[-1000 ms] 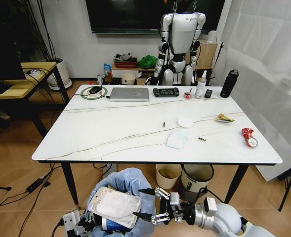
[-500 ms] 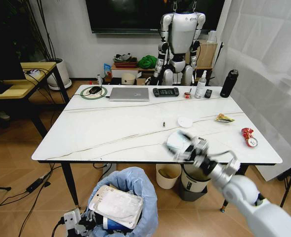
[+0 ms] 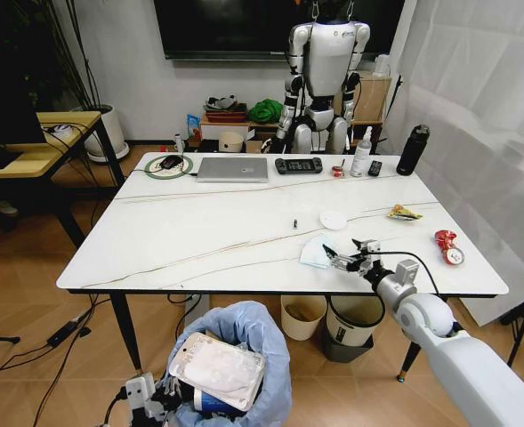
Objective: Pick up the trash bin and place the trash from the table into it.
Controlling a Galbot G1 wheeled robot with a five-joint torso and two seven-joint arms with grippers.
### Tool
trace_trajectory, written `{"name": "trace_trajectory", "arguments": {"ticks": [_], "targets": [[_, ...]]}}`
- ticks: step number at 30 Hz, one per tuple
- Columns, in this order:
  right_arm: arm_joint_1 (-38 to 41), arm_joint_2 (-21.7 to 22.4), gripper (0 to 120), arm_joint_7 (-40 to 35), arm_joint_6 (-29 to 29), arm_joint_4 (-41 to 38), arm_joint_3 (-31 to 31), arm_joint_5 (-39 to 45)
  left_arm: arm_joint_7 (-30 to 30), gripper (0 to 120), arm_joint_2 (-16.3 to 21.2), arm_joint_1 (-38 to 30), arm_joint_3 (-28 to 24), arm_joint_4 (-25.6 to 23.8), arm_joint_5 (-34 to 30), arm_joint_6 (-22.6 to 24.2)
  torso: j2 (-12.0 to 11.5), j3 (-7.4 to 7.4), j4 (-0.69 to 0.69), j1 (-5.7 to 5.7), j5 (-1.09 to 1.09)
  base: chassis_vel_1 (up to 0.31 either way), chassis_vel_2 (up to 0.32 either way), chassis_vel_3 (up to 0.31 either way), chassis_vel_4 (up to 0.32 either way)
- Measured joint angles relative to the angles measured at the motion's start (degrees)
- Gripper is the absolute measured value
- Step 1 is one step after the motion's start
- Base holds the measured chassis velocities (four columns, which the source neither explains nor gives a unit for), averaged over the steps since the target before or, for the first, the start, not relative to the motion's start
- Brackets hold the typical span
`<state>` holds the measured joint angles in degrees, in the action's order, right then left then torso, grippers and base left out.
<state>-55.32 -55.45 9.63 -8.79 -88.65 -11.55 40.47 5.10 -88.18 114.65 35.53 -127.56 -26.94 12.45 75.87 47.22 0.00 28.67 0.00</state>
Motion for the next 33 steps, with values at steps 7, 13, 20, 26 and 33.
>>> {"name": "trace_trajectory", "arguments": {"ticks": [7, 13, 20, 26, 33], "targets": [[3.29, -1.94, 73, -0.37, -0.32, 4.6, 3.07, 0.4, -0.2, 0, 0.07, -0.87, 0.17, 1.13, -0.86, 0.23, 0.0, 0.0, 0.01, 0.0, 0.0, 0.0, 0.0, 0.0, 0.0], [4.17, -2.55, 51, -0.47, 0.18, 5.76, 3.73, 0.3, -0.32, 0, 0.38, -1.36, 0.22, 1.39, -1.28, 0.46, 0.0, 0.0, 0.0, 0.0, 0.0, 0.0, 0.0, 0.0, 0.0], [4.08, -2.71, 26, -0.16, 1.02, 5.81, 4.25, -0.09, -0.39, 0, 0.76, -1.97, 0.09, 1.93, -1.81, 0.72, 0.0, 0.0, 0.0, 0.0, 0.01, 0.0, 0.0, 0.0, 0.0], [3.79, -2.15, 6, 0.18, 1.23, 4.85, 4.31, -0.22, -0.51, 0, 1.25, -2.24, 0.32, 1.93, -2.45, 0.89, 0.01, 0.0, 0.0, 0.0, 0.0, 0.0, 0.0, 0.0, 0.0], [1.47, -0.43, 0, 2.08, 4.11, -1.05, 3.91, 2.3, -0.57, 0, 1.63, -2.51, 0.29, 2.09, -2.87, 0.98, 0.01, 0.0, 0.0, 0.0, 0.01, 0.0, 0.0, 0.0, 0.0]]}}
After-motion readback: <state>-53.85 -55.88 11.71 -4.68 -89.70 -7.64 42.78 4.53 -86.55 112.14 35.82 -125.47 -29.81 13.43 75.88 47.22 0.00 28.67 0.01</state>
